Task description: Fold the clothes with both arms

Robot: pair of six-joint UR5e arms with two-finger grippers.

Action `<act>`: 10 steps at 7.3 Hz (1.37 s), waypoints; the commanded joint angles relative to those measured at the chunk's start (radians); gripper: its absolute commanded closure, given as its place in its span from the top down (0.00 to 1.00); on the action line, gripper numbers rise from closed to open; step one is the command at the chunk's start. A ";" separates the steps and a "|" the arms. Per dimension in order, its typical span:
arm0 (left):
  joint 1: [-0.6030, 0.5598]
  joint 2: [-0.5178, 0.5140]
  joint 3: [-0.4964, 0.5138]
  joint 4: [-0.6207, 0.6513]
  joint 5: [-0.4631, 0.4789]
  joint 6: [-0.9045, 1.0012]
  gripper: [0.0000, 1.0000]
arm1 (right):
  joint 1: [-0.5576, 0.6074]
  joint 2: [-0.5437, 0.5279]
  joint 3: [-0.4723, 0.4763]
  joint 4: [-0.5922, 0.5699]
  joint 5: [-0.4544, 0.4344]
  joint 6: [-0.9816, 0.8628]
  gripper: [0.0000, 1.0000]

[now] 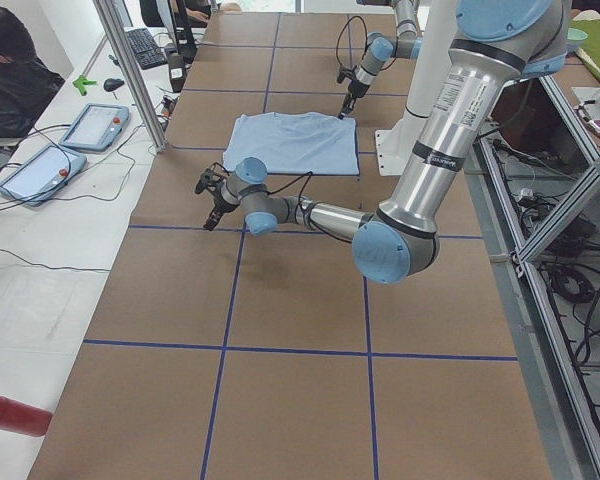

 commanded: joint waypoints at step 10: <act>0.007 0.000 -0.081 0.015 -0.050 -0.139 1.00 | 0.035 -0.065 0.079 0.181 0.033 0.026 1.00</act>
